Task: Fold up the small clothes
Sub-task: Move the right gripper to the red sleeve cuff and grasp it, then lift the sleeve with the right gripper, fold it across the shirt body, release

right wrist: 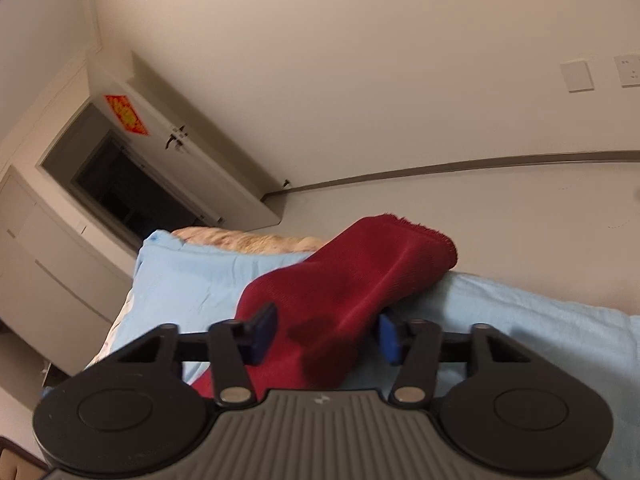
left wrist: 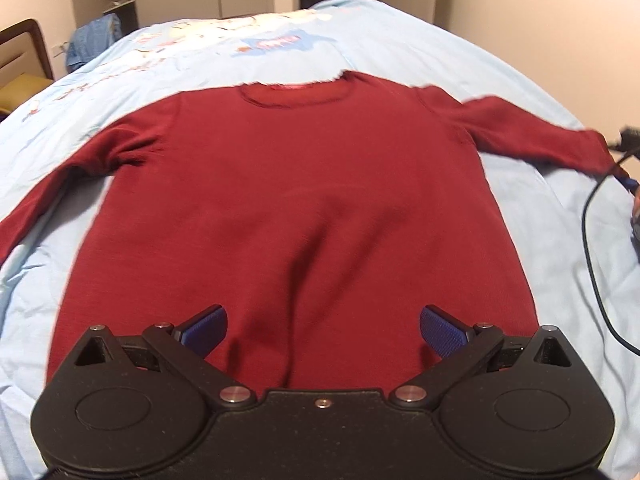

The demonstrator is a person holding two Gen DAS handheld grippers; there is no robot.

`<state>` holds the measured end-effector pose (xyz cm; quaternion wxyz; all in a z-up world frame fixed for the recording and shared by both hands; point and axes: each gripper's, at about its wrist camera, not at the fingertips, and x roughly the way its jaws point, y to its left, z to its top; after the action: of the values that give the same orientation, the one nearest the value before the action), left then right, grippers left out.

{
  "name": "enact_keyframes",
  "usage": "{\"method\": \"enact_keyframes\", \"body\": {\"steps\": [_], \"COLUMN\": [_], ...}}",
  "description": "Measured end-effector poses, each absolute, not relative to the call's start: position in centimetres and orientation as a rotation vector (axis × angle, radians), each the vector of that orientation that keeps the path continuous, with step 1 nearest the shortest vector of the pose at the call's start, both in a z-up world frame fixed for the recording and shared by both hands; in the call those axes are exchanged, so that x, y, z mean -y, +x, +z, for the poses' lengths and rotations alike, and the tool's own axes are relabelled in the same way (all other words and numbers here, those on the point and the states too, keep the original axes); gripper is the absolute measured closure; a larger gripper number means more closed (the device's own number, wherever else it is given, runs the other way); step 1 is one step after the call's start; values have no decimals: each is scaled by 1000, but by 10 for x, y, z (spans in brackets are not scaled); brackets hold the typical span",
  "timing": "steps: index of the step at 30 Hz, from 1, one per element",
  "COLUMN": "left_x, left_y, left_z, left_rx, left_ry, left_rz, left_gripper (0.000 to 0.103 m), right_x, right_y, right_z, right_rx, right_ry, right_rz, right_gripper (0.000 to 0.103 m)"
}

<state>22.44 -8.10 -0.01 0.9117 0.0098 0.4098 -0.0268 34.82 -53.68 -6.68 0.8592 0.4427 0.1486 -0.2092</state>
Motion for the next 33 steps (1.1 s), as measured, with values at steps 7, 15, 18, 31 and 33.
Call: {"method": "enact_keyframes", "body": {"steps": [7,15,18,31,33], "left_x": [54,18,4,-66,-76], "left_y": [223,227,226,198,191], "left_z": [10,23,29,45,46], "left_rx": [-810,-754,-726,-658,-654], "left_ry": [-28,-80,-99,-196,-208], "left_rz": [-7,60,93,230,253], "left_gripper": [1,1,1,1,1], "right_x": [525,443,402,169,135], "right_y": [351,362,373,397,397], "right_z": [-48,27,49,78,73], "right_rx": [-287,-209,-187,-177,-195], "right_ry": [783,367,240,-224,-278], "right_rz": [-462,-313,-233,90,151], "right_gripper": [95,95,95,96,96]}}
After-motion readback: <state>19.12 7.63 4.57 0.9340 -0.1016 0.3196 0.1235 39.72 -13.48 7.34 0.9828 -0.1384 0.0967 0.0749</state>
